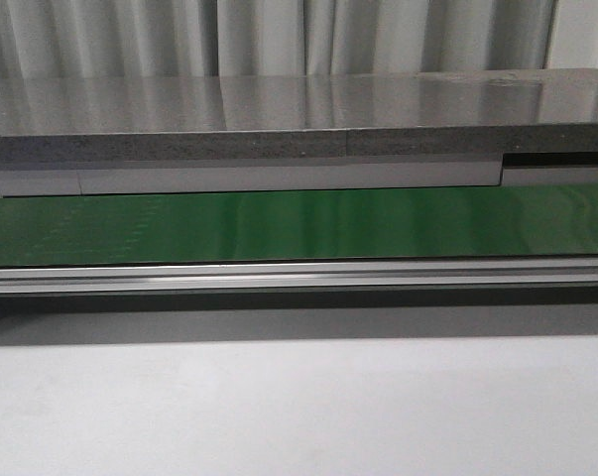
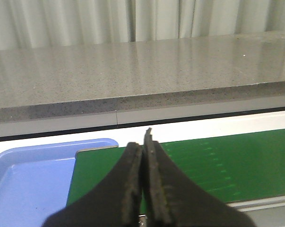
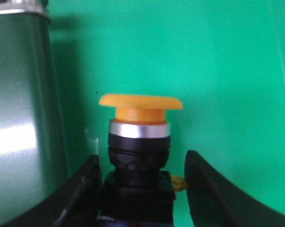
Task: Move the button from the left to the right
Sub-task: 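Lower the push-button into the green tray and open the right gripper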
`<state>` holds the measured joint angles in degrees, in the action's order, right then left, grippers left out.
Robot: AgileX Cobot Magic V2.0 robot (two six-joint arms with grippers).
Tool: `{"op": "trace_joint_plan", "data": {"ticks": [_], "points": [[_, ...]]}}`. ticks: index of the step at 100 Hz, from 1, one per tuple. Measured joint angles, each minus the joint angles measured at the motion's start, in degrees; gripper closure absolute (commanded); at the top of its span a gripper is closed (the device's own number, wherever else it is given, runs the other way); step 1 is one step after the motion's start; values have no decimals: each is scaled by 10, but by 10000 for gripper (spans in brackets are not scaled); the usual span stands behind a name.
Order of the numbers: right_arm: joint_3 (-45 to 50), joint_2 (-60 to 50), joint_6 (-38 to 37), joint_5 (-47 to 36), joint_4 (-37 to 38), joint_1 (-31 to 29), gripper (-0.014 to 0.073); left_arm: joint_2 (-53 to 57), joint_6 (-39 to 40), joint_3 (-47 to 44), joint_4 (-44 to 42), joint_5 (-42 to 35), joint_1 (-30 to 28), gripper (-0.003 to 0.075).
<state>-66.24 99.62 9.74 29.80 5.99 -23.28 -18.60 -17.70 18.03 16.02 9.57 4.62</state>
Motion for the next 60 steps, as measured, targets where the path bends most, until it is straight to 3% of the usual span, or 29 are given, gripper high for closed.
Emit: {"op": "trace_joint_plan", "data": {"ticks": [60], "points": [[0,26,0,-55,0,-1,419,0,0,0,0,0,0,740]]}}
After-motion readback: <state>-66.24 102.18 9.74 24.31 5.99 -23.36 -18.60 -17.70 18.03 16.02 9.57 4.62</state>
